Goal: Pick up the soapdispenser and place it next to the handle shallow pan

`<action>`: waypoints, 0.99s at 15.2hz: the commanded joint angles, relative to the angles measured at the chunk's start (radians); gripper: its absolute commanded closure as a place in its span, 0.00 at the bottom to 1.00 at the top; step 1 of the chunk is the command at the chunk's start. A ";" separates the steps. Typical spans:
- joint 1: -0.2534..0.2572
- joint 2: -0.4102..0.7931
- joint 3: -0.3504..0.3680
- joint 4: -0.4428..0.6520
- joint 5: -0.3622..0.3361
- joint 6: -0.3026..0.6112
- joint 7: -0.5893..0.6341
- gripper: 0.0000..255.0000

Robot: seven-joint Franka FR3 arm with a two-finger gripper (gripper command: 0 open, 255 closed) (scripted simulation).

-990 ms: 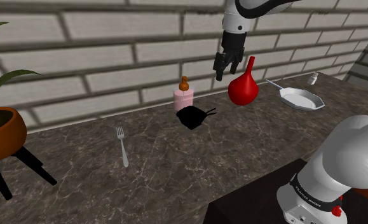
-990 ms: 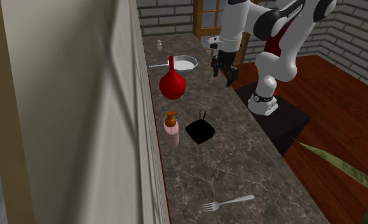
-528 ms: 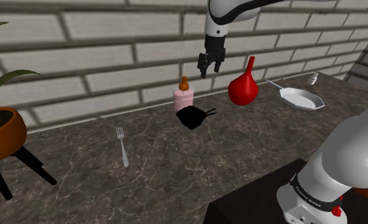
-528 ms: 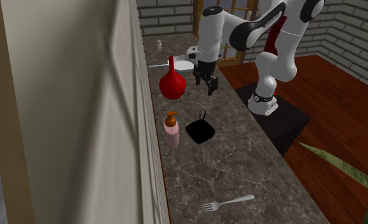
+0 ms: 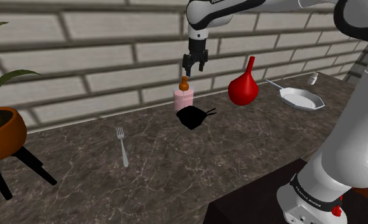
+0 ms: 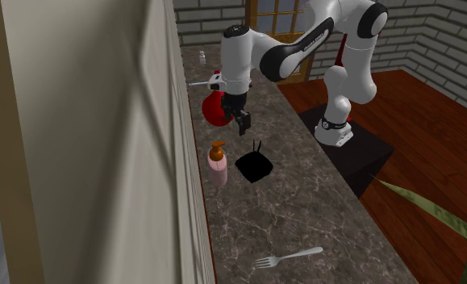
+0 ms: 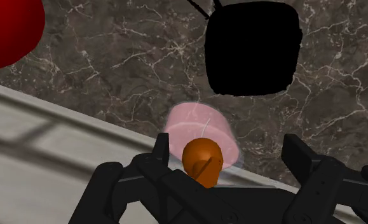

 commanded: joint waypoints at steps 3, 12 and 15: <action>-0.002 0.172 -0.001 0.189 -0.001 -0.017 -0.011 0.00; -0.004 0.294 -0.002 0.265 -0.001 0.027 -0.017 0.00; -0.004 0.298 -0.002 0.251 -0.001 0.046 -0.017 0.00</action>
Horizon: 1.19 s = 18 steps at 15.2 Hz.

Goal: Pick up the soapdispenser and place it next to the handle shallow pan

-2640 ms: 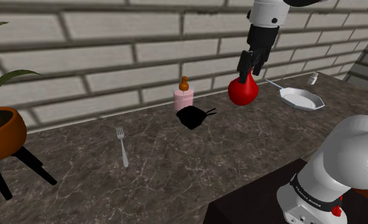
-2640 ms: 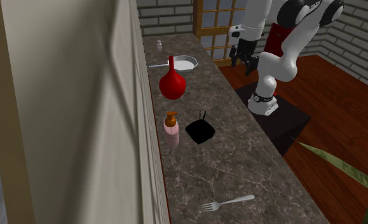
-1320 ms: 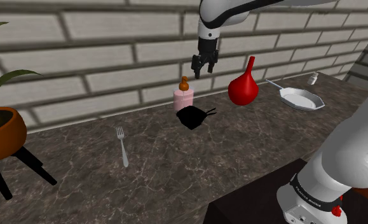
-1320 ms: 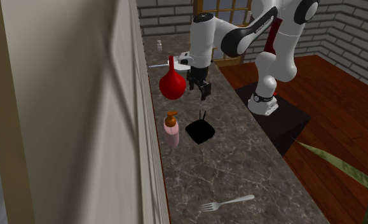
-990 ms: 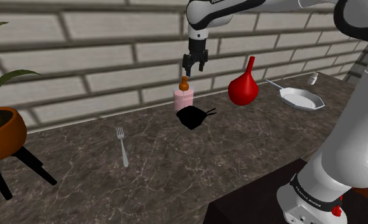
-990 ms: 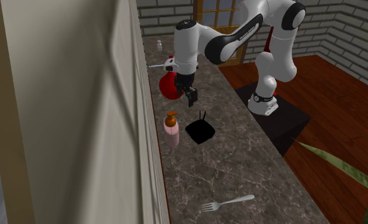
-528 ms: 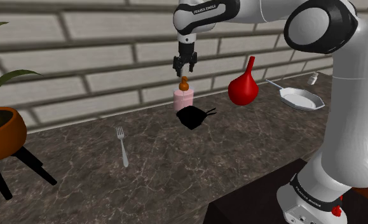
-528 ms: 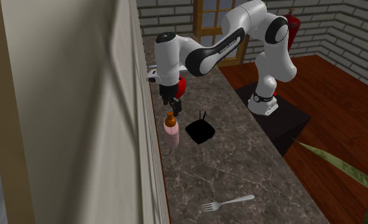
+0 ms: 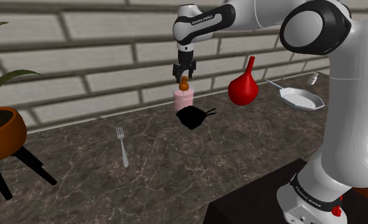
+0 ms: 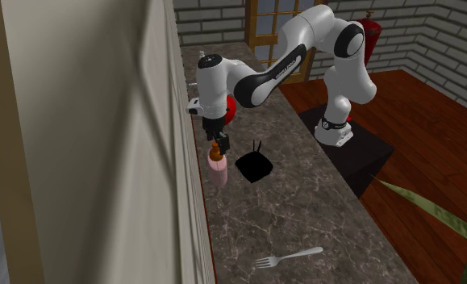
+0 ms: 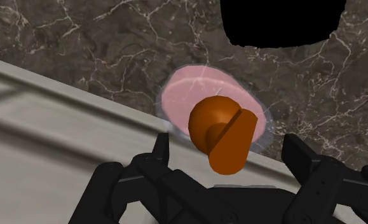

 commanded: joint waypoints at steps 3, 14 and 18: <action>0.000 0.004 0.000 0.000 0.000 0.005 0.000 0.00; 0.000 0.003 0.000 -0.001 0.000 0.004 0.000 1.00; 0.000 -0.002 0.000 0.018 0.000 -0.019 0.000 1.00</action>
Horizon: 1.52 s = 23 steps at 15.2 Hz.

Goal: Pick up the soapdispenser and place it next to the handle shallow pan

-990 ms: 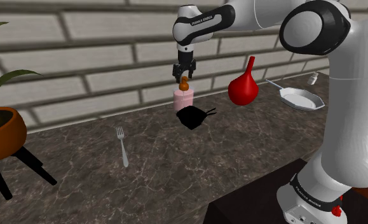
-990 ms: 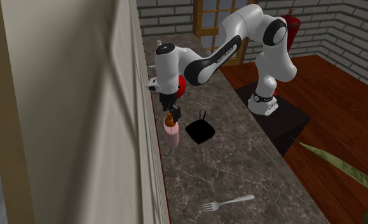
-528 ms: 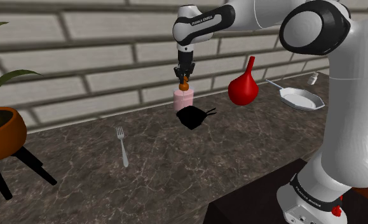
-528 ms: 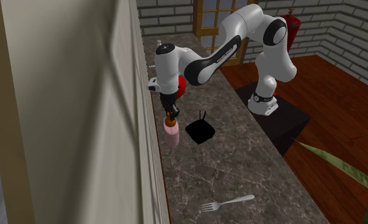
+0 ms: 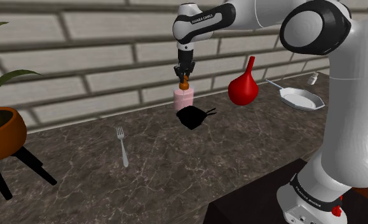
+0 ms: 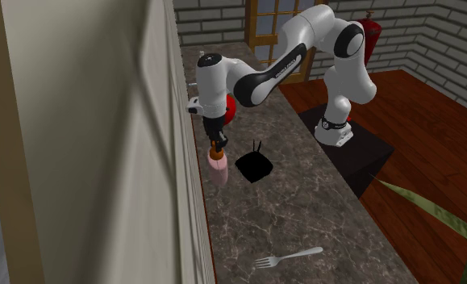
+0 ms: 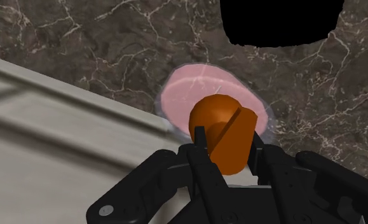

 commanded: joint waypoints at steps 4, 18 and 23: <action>0.000 -0.011 0.000 0.048 0.000 -0.059 0.000 1.00; 0.002 -0.009 0.001 0.240 0.001 -0.249 -0.001 1.00; -0.032 -0.116 -0.011 0.119 0.007 -0.235 -0.045 1.00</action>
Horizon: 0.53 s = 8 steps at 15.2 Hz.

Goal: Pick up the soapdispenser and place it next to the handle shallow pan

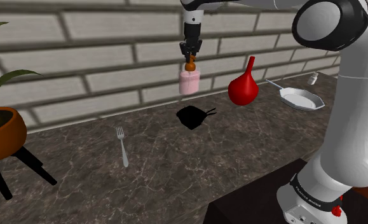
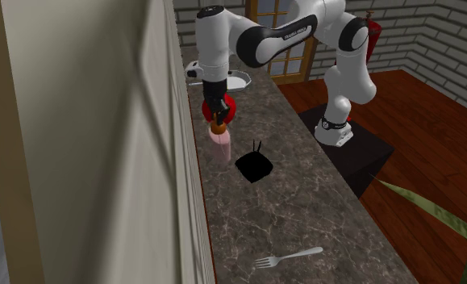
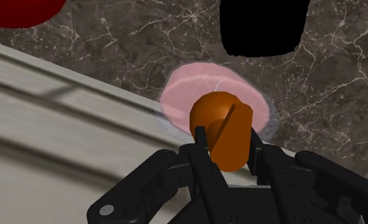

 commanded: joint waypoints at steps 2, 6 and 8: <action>-0.033 -0.098 -0.015 -0.124 0.006 0.027 -0.048 1.00; -0.075 -0.214 -0.040 -0.259 0.011 0.046 -0.114 1.00; -0.094 -0.266 -0.054 -0.315 0.012 0.050 -0.149 1.00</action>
